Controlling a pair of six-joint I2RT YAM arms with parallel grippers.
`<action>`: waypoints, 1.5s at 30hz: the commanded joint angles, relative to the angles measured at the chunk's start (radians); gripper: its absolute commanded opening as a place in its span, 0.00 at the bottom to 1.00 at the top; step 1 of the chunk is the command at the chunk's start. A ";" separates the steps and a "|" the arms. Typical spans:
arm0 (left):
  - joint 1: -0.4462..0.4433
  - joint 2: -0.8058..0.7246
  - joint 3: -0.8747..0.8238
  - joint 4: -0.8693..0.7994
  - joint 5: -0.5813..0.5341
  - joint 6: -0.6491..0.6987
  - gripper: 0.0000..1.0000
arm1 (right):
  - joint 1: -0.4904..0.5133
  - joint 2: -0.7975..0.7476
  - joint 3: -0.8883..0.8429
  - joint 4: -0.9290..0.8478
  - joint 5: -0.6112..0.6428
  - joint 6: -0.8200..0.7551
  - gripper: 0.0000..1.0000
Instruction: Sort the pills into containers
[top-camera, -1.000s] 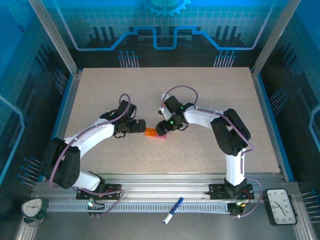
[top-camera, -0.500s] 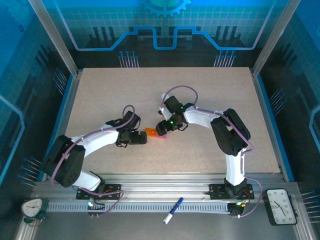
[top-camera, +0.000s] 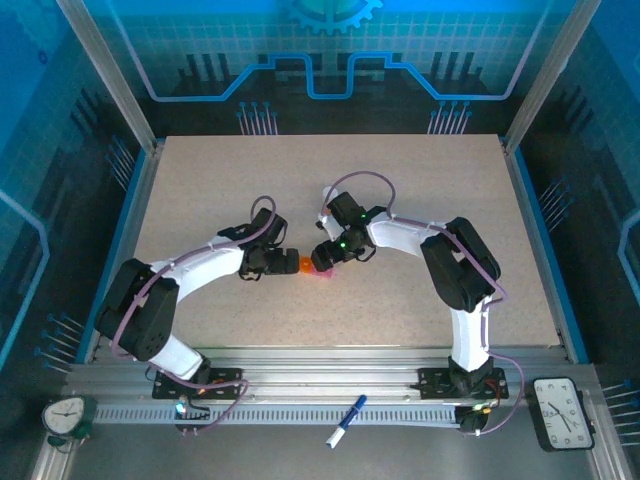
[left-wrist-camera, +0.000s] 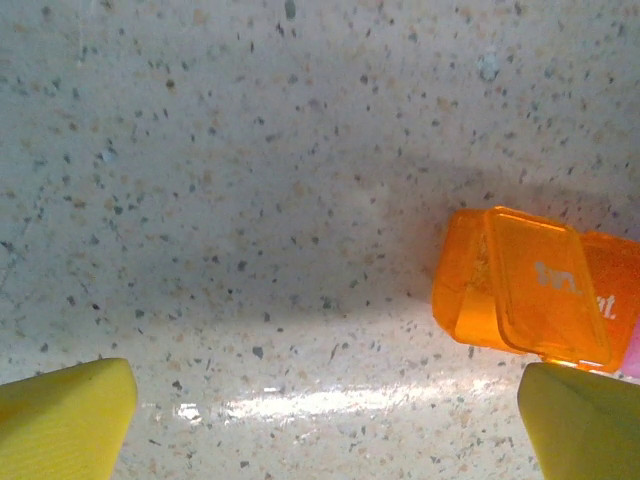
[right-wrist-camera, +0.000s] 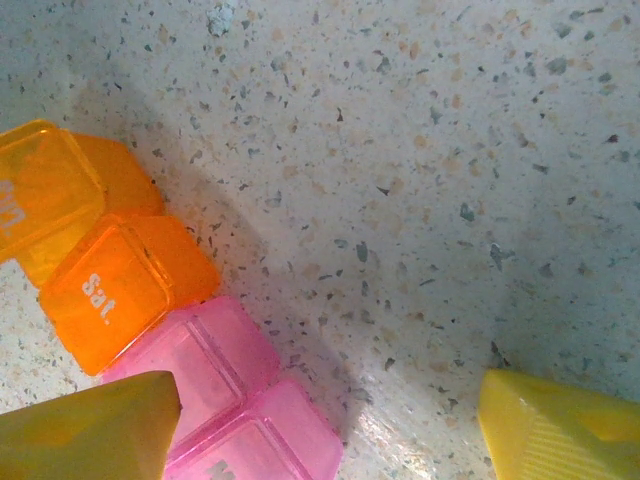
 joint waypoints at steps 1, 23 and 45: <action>0.022 0.024 0.043 -0.011 -0.022 0.030 0.99 | 0.024 0.056 -0.026 -0.009 0.010 0.008 0.79; 0.039 0.162 0.187 0.010 0.010 0.049 0.99 | 0.033 0.075 -0.032 -0.003 0.015 0.012 0.78; 0.041 0.124 0.206 0.027 0.092 0.024 0.99 | -0.003 -0.024 0.126 -0.126 0.008 -0.040 0.91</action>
